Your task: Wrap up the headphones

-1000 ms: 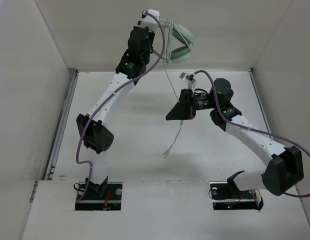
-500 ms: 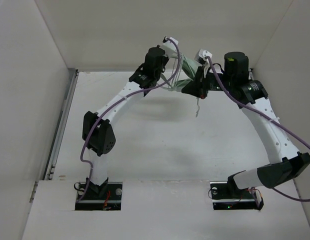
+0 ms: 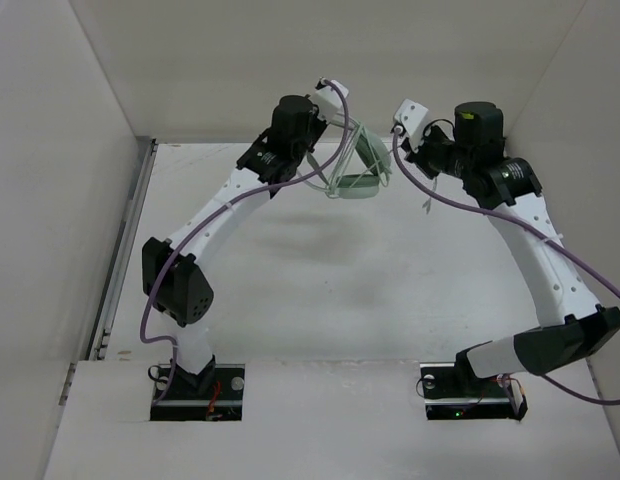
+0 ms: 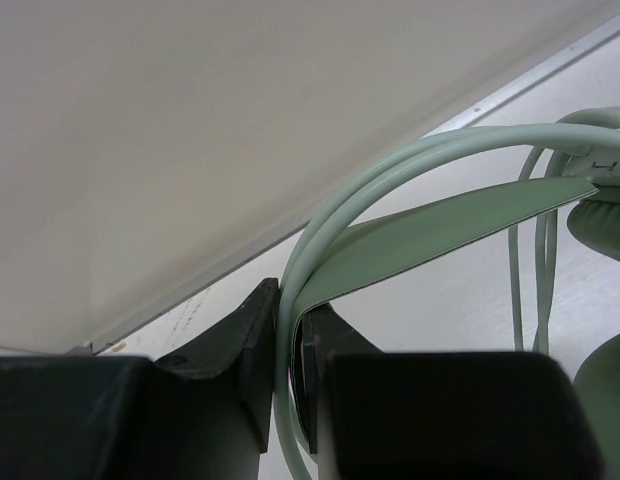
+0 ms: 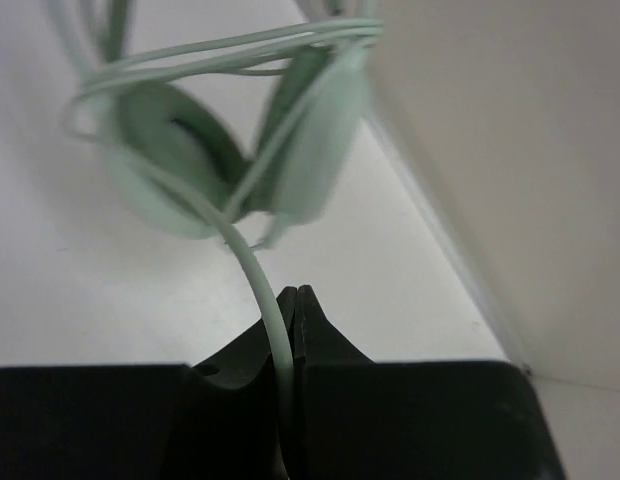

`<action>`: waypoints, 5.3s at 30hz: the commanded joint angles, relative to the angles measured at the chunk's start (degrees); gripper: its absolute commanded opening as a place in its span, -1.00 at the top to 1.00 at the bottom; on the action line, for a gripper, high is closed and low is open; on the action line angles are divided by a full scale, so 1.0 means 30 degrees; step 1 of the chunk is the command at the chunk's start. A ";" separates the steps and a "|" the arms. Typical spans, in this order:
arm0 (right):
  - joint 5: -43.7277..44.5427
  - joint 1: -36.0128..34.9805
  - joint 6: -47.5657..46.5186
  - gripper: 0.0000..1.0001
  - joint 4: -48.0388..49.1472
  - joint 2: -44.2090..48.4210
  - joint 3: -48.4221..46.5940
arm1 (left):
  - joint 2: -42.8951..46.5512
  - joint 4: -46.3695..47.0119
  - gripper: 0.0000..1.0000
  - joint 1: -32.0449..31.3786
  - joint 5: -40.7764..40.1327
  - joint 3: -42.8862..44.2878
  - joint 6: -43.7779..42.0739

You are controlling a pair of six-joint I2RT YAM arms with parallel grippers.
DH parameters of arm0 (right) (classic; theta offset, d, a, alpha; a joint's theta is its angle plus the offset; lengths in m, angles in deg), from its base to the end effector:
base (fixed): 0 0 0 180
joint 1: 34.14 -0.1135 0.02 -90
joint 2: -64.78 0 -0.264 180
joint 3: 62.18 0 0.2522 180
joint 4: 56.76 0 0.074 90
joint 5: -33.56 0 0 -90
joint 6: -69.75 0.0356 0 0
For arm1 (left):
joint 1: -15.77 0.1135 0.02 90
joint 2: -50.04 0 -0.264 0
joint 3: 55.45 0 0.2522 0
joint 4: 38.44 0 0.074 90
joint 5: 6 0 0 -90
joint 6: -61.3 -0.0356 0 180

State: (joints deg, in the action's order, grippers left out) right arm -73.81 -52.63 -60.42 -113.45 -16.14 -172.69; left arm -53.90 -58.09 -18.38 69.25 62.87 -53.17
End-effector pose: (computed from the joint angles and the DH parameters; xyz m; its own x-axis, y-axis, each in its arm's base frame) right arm 0.2752 0.1032 0.4495 0.0277 -0.6399 -0.7680 -0.7026 0.5340 -0.4703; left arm 0.3658 -0.2372 0.4224 0.0688 0.4374 -0.8966 0.3346 0.8366 0.4338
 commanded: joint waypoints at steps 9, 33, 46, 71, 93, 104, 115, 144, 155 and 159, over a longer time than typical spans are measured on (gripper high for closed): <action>0.4090 0.0257 -0.1525 0.89 0.7836 -0.0211 0.0522 | 0.2801 -0.0526 0.95 -0.2076 0.3477 -0.1306 0.2325; -0.8442 0.5618 1.3028 0.49 1.1995 -0.2117 0.3244 | 0.2949 -0.2138 0.94 -0.2049 1.0626 0.4843 1.0438; -1.4017 0.4565 2.9928 0.37 2.6867 -0.1648 0.9188 | 0.0723 -0.1670 0.94 -0.1434 1.1067 0.9120 1.2930; -1.3284 0.3392 3.3338 0.11 2.9898 -0.0506 1.3353 | -0.0949 -0.0469 0.93 0.0266 0.7142 1.2082 1.2258; -1.4484 0.1840 3.1088 0.94 2.8586 0.0314 1.3091 | -0.1359 0.0147 0.93 0.0969 0.2894 1.2025 1.0619; -1.3375 0.0727 2.1572 0.94 1.5292 0.0316 0.7851 | -0.1008 0.0908 0.93 0.0209 0.1135 0.9360 0.8831; -1.1996 0.0521 1.9950 0.86 1.3316 0.0607 0.8458 | 0.0397 0.0645 0.93 -0.0408 0.1106 0.5056 0.9151; -1.0853 0.0374 1.4413 0.84 0.8160 -0.5337 0.8373 | 0.0137 0.2051 0.97 0.1204 0.2395 -0.5114 1.1351; -0.9885 0.0901 1.4705 0.85 0.8483 -0.6217 0.8754 | -0.0976 0.2111 0.97 0.1584 0.3068 -0.5993 1.1379; -1.0032 0.0902 1.4677 0.84 0.8074 -0.6598 0.8374 | -0.1884 0.2022 0.96 0.1701 0.3448 -0.5964 1.1379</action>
State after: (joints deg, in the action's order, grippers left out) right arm -103.80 -50.29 -15.57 -89.59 -34.96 -145.24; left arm -59.26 -57.08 -13.75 77.21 44.95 -20.64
